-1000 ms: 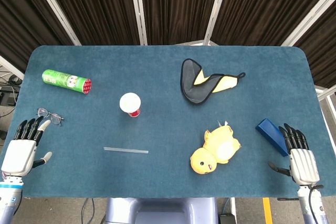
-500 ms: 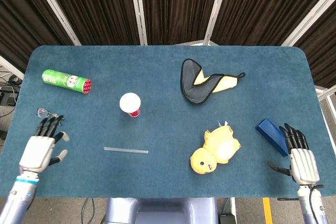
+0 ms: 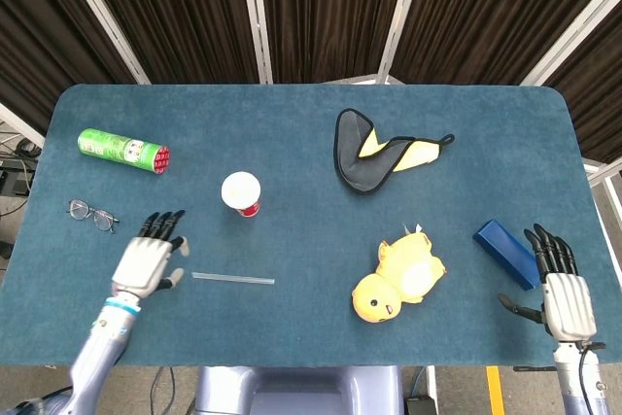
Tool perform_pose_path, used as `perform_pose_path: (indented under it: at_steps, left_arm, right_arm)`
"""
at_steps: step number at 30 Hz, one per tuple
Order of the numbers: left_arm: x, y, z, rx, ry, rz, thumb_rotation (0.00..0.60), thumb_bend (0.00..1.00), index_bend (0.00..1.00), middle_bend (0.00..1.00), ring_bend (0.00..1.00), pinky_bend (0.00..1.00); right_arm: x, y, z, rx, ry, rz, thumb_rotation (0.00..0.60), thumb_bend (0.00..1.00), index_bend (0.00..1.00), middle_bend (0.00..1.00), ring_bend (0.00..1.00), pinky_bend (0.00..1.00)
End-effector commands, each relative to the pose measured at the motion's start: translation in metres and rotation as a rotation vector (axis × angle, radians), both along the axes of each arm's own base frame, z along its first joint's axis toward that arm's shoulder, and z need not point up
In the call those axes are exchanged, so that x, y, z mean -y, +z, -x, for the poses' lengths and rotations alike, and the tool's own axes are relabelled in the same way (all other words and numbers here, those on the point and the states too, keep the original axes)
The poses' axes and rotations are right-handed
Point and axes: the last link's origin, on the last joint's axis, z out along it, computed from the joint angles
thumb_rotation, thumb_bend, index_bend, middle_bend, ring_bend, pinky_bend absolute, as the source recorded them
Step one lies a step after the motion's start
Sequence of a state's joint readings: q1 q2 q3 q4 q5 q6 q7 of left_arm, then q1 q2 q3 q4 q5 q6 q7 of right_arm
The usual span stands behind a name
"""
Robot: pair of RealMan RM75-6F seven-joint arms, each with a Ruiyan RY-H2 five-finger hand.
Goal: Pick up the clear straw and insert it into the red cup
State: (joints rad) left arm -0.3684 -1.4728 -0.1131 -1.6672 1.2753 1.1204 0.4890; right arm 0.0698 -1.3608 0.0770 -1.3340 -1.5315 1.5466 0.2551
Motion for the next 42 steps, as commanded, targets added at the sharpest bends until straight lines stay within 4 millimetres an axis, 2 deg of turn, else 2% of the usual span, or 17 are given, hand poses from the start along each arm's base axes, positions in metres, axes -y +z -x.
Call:
perform_pose_path:
  at_steps: [1, 10, 15, 42]
  left_arm:
    - [-0.006, -0.015, -0.011, -0.006, -0.024, 0.03, 0.6, 0.34, 0.47, 0.0, 0.0, 0.0]
    - [-0.005, -0.044, -0.034, 0.002, -0.073, 0.104, 0.6, 0.33, 0.47, 0.0, 0.0, 0.0]
    - [-0.006, -0.056, -0.038, -0.019, -0.065, 0.131, 0.6, 0.34, 0.47, 0.0, 0.0, 0.0]
    - [-0.001, -0.095, -0.066, -0.042, -0.071, 0.157, 0.6, 0.36, 0.47, 0.0, 0.0, 0.0]
  right_arm:
    - [0.0, 0.0, 0.0, 0.008, 0.01, 0.012, 0.6, 0.06, 0.0, 0.0, 0.0, 0.0]
    - [0.001, 0.002, 0.002, 0.033, 0.031, 0.054, 0.6, 0.06, 0.0, 0.0, 0.0, 0.0]
    - [0.001, 0.002, 0.002, 0.033, 0.031, 0.052, 0.6, 0.06, 0.0, 0.0, 0.0, 0.0]
    - [0.001, 0.003, 0.002, 0.057, 0.035, 0.059, 0.6, 0.06, 0.0, 0.0, 0.0, 0.0]
